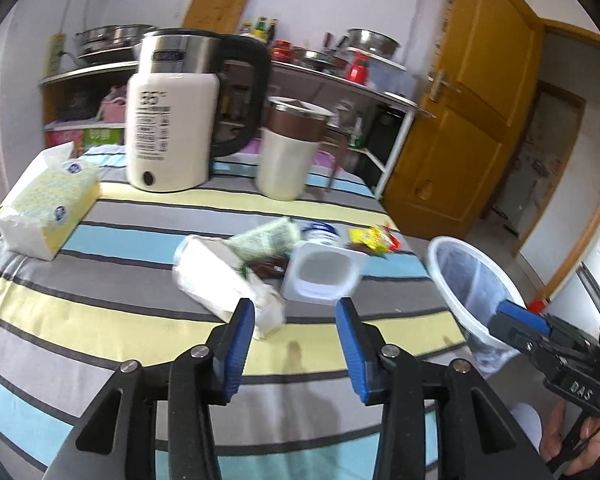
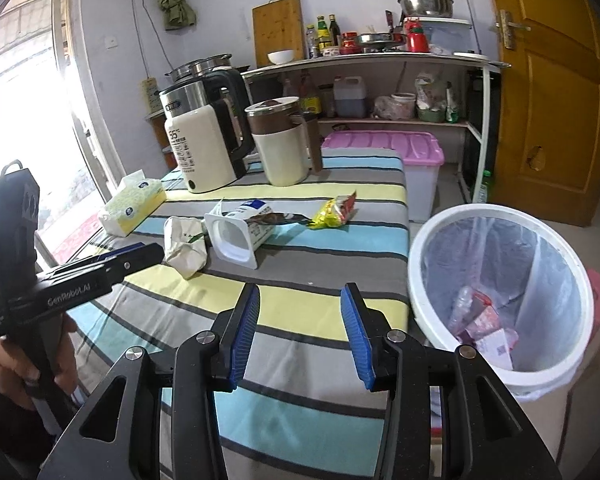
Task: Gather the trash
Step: 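Move both grippers back to the table toward the white paper bag and yogurt cup, then grasp the white paper bag with the left gripper while the right grasps the white yogurt cup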
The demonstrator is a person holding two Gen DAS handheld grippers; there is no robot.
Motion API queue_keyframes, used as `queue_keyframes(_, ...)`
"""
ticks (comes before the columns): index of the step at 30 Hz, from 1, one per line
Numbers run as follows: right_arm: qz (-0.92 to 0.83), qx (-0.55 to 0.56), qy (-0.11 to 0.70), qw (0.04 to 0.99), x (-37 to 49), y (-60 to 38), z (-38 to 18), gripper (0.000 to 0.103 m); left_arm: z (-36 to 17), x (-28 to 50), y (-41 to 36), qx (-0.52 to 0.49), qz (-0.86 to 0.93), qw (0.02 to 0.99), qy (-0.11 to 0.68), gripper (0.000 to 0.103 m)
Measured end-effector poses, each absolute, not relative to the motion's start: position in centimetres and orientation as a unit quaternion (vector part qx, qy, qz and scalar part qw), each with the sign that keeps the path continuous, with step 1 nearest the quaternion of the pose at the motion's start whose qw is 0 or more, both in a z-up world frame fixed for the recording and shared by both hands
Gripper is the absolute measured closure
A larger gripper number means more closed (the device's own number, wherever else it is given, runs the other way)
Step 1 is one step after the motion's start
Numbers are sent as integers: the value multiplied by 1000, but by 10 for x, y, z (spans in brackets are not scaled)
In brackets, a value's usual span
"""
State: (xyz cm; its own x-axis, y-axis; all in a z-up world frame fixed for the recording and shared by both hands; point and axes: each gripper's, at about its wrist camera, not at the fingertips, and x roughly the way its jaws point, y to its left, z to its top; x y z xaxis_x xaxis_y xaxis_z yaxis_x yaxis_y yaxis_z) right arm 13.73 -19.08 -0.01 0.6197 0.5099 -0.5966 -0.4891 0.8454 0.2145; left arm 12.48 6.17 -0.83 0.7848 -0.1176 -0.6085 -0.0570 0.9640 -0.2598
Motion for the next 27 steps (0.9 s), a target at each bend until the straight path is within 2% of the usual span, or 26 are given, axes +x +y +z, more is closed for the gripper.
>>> queue_keyframes(5,285,14,341,896,145,-179,-3,59,-16,138,80,-164,9,927,336,53)
queue_keyframes(13,290,11,346,892,157,-169,-6,59,-35,162,94,-220,31,908,355,53)
queue_keyframes(22,304,4,353,885,172,-147,-12,59,-45,176,102,-231,42,903,360,53)
queue_keyframes(27,311,1,362,879,182,-129,-17,59,-44,173,105,-225,34,907,354,60)
